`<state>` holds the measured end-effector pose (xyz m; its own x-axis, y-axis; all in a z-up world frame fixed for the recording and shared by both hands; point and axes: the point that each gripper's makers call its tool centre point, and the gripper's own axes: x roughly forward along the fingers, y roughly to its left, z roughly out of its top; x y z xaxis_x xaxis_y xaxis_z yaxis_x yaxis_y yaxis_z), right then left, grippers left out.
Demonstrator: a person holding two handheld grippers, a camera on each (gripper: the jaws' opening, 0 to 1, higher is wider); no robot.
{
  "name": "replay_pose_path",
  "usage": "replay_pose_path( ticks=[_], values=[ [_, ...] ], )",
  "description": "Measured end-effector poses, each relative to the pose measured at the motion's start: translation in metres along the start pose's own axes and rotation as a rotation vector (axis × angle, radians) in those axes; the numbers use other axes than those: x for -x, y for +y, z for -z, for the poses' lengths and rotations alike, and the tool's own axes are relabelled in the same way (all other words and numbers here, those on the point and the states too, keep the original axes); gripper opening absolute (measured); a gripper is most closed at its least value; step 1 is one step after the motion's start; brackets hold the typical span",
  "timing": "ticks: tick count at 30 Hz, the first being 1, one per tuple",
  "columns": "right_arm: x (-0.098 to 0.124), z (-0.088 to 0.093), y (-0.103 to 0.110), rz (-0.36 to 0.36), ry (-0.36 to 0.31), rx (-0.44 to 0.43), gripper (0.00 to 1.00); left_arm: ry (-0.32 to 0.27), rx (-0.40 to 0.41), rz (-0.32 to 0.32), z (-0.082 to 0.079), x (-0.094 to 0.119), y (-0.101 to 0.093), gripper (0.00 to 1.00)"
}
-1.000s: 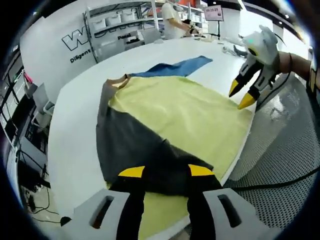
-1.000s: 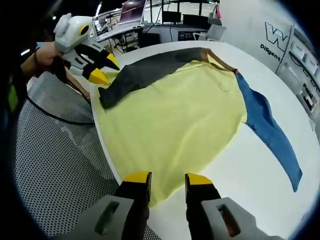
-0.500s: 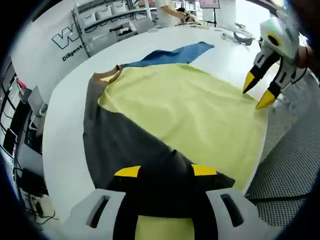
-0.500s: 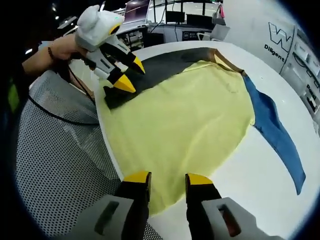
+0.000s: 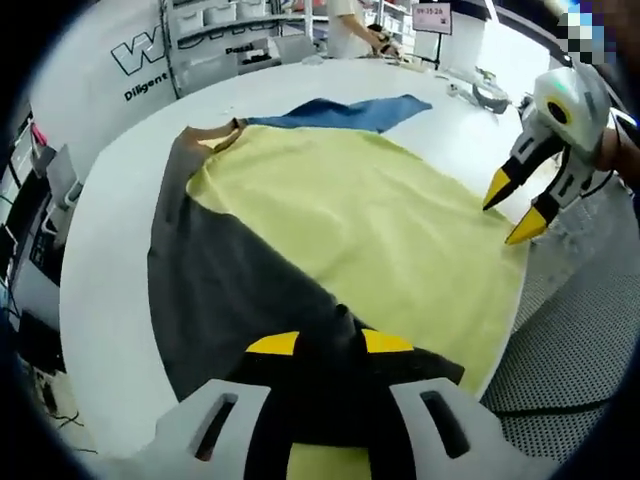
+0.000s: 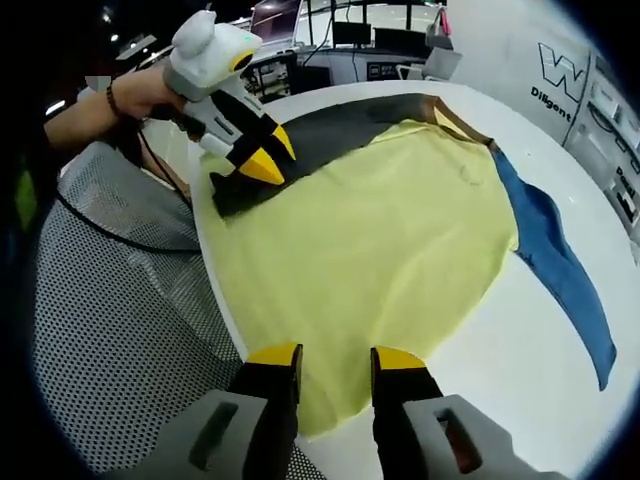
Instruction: Fold the garment on the visible template until the final outline fits inside the template.
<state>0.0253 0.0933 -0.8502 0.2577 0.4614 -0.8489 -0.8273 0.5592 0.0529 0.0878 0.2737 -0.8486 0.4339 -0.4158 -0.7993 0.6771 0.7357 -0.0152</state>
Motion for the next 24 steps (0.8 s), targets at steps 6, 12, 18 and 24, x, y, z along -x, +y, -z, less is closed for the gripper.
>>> replay_pose_path(
  ticks=[6,12,18,24],
  values=[
    [-0.003,0.003,0.000,-0.004,0.020,0.012,0.22,-0.010,0.019,0.024,-0.002,0.000,-0.002,0.00],
    [-0.005,0.005,0.000,-0.005,0.034,0.038,0.20,-0.015,0.039,0.005,-0.002,0.005,0.006,0.00],
    [-0.006,0.006,0.001,-0.006,0.063,0.085,0.21,-0.054,0.101,-0.115,-0.007,0.023,0.037,0.00],
    [-0.006,0.006,-0.001,0.003,0.069,0.078,0.19,-0.110,0.214,-0.290,-0.019,0.047,0.089,0.00]
  ],
)
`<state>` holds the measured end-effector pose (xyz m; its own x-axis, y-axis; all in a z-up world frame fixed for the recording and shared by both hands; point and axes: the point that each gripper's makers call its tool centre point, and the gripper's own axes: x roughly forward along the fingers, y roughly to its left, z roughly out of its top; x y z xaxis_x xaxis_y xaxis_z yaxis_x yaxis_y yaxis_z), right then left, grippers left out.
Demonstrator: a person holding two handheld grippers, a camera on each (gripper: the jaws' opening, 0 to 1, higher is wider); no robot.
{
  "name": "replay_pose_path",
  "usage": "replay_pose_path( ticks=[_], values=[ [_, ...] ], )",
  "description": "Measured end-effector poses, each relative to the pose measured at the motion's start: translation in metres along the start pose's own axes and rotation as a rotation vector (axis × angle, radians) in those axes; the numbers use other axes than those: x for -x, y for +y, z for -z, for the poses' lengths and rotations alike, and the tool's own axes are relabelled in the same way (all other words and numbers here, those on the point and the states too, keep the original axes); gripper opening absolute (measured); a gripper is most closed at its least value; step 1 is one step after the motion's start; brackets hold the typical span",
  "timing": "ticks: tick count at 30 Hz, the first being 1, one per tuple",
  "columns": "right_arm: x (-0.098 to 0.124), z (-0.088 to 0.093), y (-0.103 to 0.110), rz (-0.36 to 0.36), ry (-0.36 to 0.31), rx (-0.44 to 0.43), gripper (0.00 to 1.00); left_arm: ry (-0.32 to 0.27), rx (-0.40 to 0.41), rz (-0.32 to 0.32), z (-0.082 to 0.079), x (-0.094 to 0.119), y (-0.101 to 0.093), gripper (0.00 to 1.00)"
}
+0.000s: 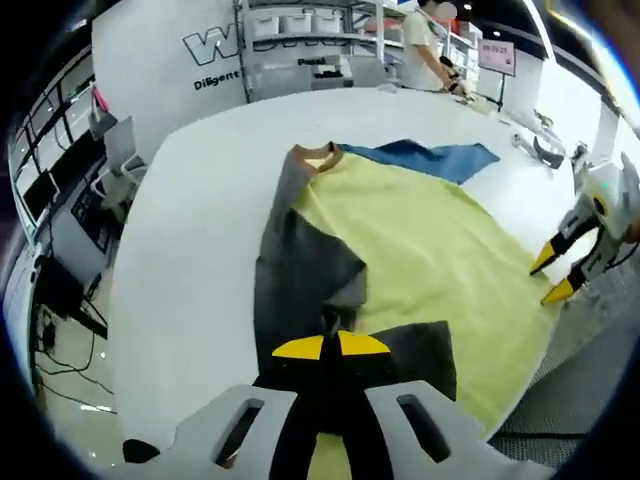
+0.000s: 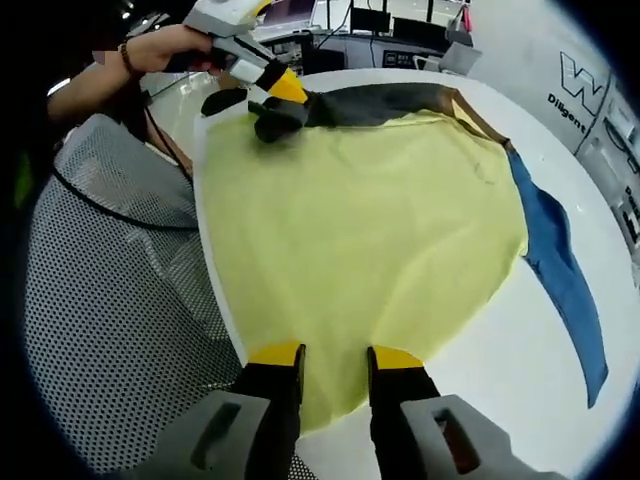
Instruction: Fold the garment on the visible template until the final outline fits inside the template.
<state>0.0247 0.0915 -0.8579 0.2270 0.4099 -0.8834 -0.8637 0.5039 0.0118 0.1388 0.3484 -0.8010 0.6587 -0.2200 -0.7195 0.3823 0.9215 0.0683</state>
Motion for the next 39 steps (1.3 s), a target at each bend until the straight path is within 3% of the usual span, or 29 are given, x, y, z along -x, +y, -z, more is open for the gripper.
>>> replay_pose_path(
  ticks=[5,6,12,17,26,30,33,39],
  values=[
    [0.000,0.000,0.001,0.002,-0.007,-0.002,0.20,-0.075,0.024,-0.119,-0.025,0.007,0.032,0.00],
    [0.000,0.000,0.001,0.004,-0.006,0.001,0.20,-0.077,0.009,-0.161,-0.030,0.009,0.043,0.00],
    [0.000,0.000,0.001,0.003,-0.007,-0.002,0.20,-0.085,0.020,-0.252,-0.044,0.009,0.075,0.00],
    [0.000,0.000,0.000,0.004,-0.009,-0.003,0.20,-0.098,-0.032,-0.340,-0.054,0.004,0.106,0.00],
    [0.000,0.000,0.000,0.000,-0.007,-0.006,0.20,-0.042,-0.031,-0.401,-0.046,-0.020,0.139,0.00],
    [0.000,0.000,0.000,0.003,-0.006,-0.009,0.19,-0.031,-0.043,-0.406,-0.042,-0.028,0.142,0.00],
    [0.000,0.000,0.000,0.005,-0.005,-0.010,0.19,0.010,-0.099,-0.396,-0.033,-0.039,0.142,0.00],
    [0.000,0.000,-0.001,0.006,-0.008,-0.020,0.19,0.035,-0.074,-0.371,-0.018,-0.047,0.138,0.00]
  ],
)
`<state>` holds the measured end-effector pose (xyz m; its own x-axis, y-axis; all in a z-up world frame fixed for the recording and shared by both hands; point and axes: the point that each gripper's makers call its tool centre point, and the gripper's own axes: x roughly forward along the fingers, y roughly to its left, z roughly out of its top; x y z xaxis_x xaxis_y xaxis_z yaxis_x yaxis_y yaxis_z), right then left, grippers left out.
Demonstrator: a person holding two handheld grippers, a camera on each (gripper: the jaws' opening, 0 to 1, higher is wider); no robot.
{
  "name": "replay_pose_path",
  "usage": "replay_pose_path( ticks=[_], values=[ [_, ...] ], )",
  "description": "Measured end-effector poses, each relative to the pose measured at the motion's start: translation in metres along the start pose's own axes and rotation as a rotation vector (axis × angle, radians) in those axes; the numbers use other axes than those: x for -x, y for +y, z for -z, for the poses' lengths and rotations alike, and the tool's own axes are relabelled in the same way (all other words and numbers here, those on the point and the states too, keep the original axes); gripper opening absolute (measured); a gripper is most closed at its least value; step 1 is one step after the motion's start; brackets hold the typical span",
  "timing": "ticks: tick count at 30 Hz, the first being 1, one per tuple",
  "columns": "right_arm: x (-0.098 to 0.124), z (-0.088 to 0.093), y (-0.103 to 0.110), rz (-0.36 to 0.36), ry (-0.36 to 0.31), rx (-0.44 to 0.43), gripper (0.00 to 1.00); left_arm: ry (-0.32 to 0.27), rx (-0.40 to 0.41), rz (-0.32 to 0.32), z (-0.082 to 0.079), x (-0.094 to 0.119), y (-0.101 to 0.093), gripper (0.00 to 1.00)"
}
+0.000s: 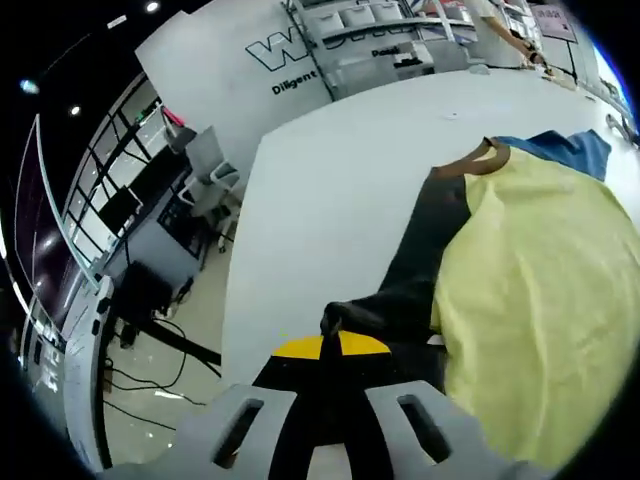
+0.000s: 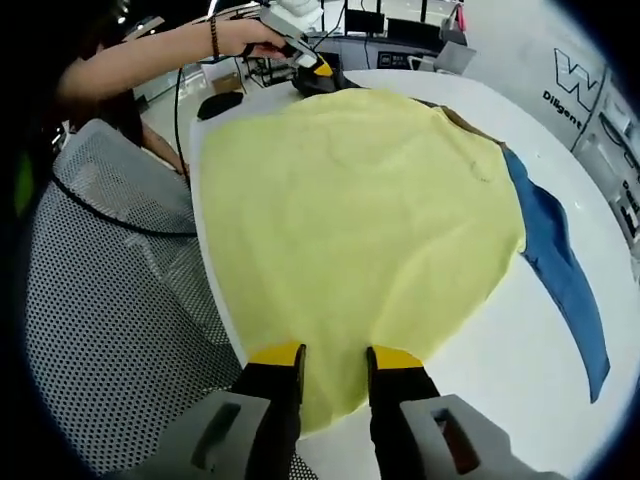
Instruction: Fold the garment on the visible template until the final outline fits inside the template.
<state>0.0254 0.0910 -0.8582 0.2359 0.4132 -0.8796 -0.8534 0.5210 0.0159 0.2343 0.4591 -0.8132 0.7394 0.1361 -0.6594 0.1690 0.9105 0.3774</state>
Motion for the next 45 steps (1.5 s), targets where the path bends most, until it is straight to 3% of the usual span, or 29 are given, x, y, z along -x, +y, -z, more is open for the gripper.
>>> replay_pose_path(
  ticks=[4,9,10,14,15,17,20,23,30,35,42,45],
  values=[
    [0.000,0.000,0.000,0.001,0.003,0.001,0.19,0.032,-0.012,0.041,0.010,-0.005,-0.010,0.00],
    [0.000,-0.001,0.000,-0.010,-0.004,-0.030,0.20,0.034,-0.052,0.045,0.017,-0.012,-0.014,0.00],
    [0.000,0.000,0.000,-0.009,-0.004,-0.026,0.19,0.008,-0.062,0.047,0.013,-0.013,-0.014,0.00],
    [0.000,0.000,0.001,-0.009,-0.001,-0.016,0.20,0.029,-0.054,0.056,0.011,-0.010,-0.010,0.05],
    [0.000,-0.001,0.001,-0.010,-0.002,-0.015,0.20,0.013,-0.023,0.048,0.003,-0.003,-0.006,0.08],
    [0.000,-0.001,0.001,-0.009,-0.005,-0.021,0.20,-0.084,0.050,0.065,-0.021,0.005,-0.005,0.14],
    [0.000,-0.001,0.001,-0.008,-0.006,-0.018,0.19,-0.150,0.109,0.129,-0.044,0.010,-0.013,0.15],
    [0.000,-0.001,0.000,-0.010,-0.012,-0.022,0.19,-0.196,0.057,0.161,-0.062,0.007,-0.023,0.15],
    [0.000,-0.001,0.001,-0.011,-0.014,-0.020,0.20,-0.164,-0.019,0.228,-0.065,-0.017,-0.047,0.15],
    [0.000,-0.001,0.001,-0.014,-0.019,-0.025,0.21,-0.145,-0.049,0.237,-0.067,-0.031,-0.050,0.14],
    [0.000,-0.001,0.001,-0.013,-0.019,-0.024,0.20,-0.084,-0.102,0.316,-0.067,-0.046,-0.064,0.17],
    [0.000,-0.001,0.001,-0.015,-0.020,-0.041,0.21,-0.069,-0.108,0.319,-0.066,-0.050,-0.067,0.16]
  ],
)
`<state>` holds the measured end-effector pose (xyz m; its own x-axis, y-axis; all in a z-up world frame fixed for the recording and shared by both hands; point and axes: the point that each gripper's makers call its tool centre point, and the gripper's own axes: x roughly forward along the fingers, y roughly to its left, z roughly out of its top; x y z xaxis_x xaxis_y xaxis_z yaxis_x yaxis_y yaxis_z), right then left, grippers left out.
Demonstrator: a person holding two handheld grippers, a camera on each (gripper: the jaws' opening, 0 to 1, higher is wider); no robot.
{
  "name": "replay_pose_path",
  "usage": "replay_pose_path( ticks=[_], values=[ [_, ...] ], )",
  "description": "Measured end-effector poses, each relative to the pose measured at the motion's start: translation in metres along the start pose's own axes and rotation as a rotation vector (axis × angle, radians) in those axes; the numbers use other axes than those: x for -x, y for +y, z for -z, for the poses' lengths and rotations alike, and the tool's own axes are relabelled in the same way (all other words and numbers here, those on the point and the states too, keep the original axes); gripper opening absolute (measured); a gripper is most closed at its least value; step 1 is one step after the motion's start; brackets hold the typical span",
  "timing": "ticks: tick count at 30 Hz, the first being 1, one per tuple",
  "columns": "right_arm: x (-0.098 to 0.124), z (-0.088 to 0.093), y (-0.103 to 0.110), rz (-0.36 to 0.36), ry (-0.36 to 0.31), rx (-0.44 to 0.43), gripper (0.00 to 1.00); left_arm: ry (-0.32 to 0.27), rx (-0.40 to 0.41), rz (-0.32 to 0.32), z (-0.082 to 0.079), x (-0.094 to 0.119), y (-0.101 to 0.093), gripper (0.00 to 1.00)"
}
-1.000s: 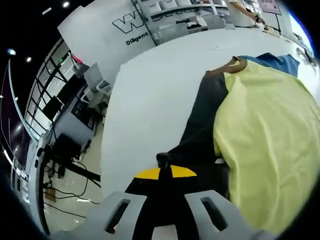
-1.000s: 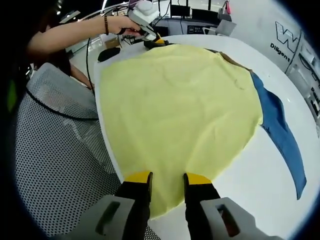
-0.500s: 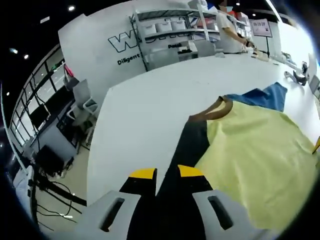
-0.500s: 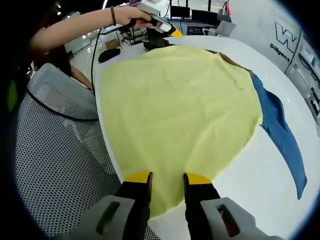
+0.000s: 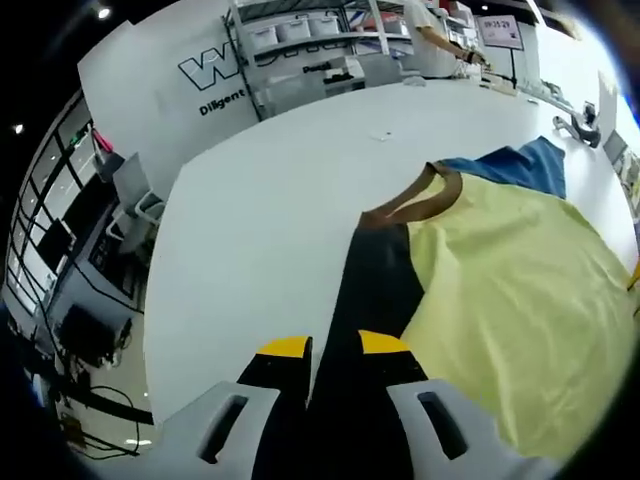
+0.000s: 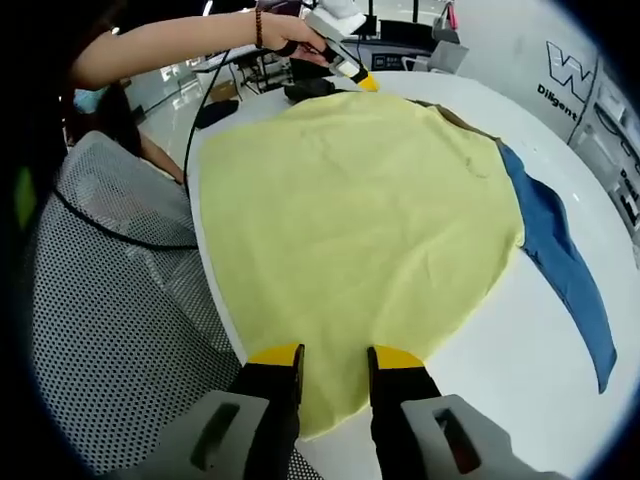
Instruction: Fold the garment on the visible template until the final outline fits inside the template.
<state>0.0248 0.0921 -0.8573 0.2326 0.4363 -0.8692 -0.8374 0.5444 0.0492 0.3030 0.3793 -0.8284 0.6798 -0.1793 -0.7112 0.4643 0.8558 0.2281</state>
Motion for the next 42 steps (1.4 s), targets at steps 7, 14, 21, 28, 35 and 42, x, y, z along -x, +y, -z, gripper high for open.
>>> replay_pose_path(
  ticks=[7,14,21,28,35,42],
  values=[
    [0.000,0.001,0.001,0.001,-0.001,0.006,0.22,0.035,-0.034,0.041,0.007,-0.009,-0.008,0.14],
    [0.001,0.001,0.001,-0.004,-0.006,-0.003,0.23,0.024,0.058,0.096,0.006,-0.010,-0.013,0.09],
    [0.001,0.000,0.002,-0.016,-0.020,-0.027,0.24,0.029,0.107,0.100,0.005,-0.010,-0.010,0.09],
    [0.001,0.000,0.003,-0.020,-0.019,-0.028,0.24,0.015,0.128,0.129,0.006,-0.009,-0.008,0.14],
    [0.001,-0.001,0.003,-0.023,-0.028,-0.046,0.24,-0.002,0.132,0.142,0.004,-0.011,-0.010,0.09],
    [0.001,0.000,0.003,-0.020,-0.025,-0.036,0.25,-0.006,0.057,0.102,0.002,-0.016,-0.007,0.01]
  ],
)
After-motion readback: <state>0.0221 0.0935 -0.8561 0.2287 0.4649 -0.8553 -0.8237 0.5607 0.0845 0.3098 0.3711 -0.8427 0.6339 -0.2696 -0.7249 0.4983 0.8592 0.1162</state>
